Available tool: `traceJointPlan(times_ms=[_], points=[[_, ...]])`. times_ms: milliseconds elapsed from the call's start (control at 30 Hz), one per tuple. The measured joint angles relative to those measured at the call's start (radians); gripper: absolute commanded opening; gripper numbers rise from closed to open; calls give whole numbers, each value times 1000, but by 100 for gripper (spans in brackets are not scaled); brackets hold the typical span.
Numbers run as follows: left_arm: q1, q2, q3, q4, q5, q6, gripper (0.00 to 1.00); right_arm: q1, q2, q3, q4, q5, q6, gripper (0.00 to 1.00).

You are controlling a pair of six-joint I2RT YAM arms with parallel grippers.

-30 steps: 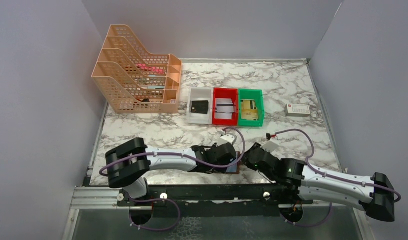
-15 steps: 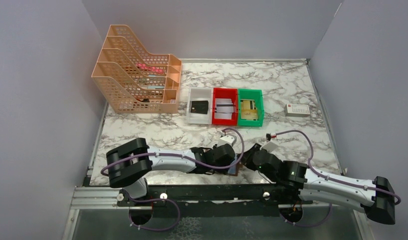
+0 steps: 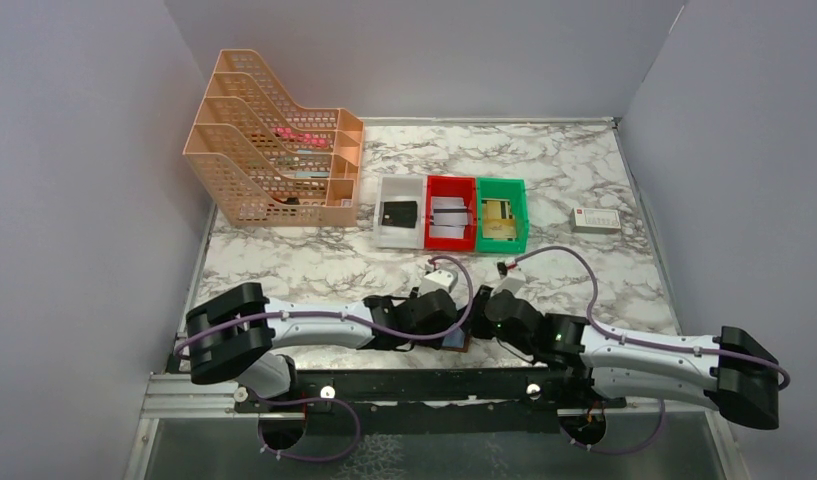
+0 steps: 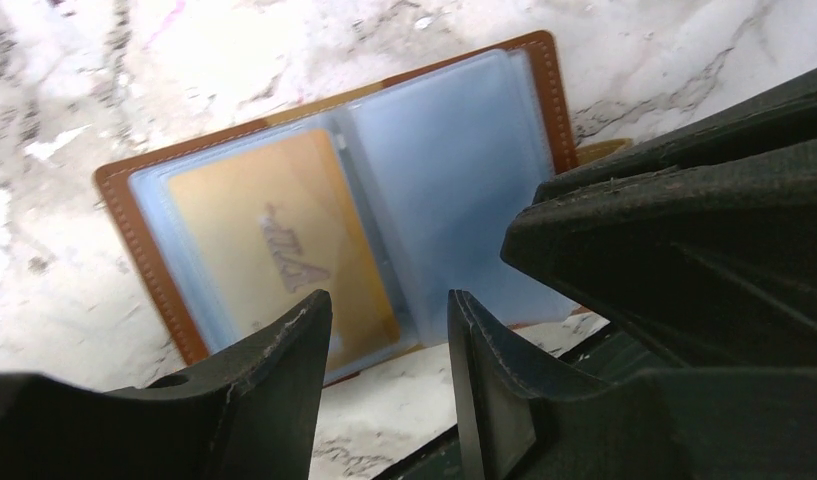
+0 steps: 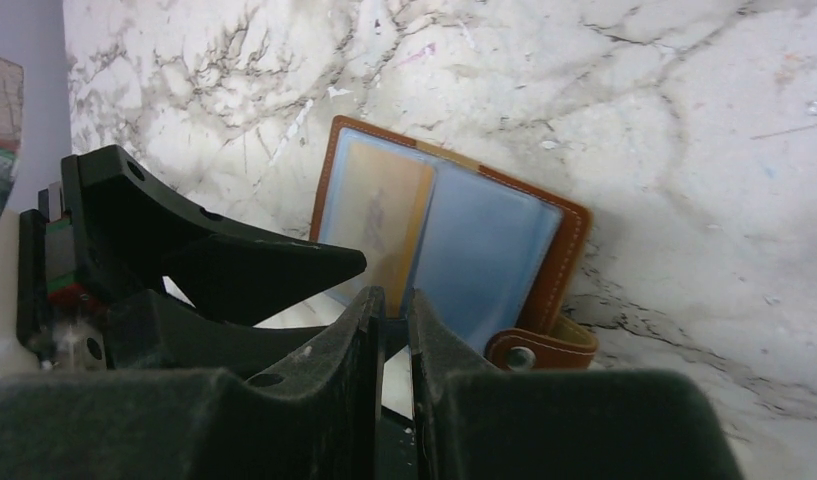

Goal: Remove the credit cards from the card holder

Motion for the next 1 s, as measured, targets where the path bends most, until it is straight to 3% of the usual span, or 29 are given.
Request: traceJointPlan(times_ms=[333, 533, 767, 1000], points=[[13, -163, -26, -151, -143, -35, 62, 0, 159, 64, 73, -75, -46, 26], [156, -268, -132, -213, -158, -58, 64, 0, 356, 217, 59, -131, -126, 33], [306, -477, -223, -254, -150, -71, 72, 50, 547, 412, -76, -75, -172, 56], [355, -600, -251, -268, -149, -71, 73, 97, 661, 528, -226, 3, -167, 57]])
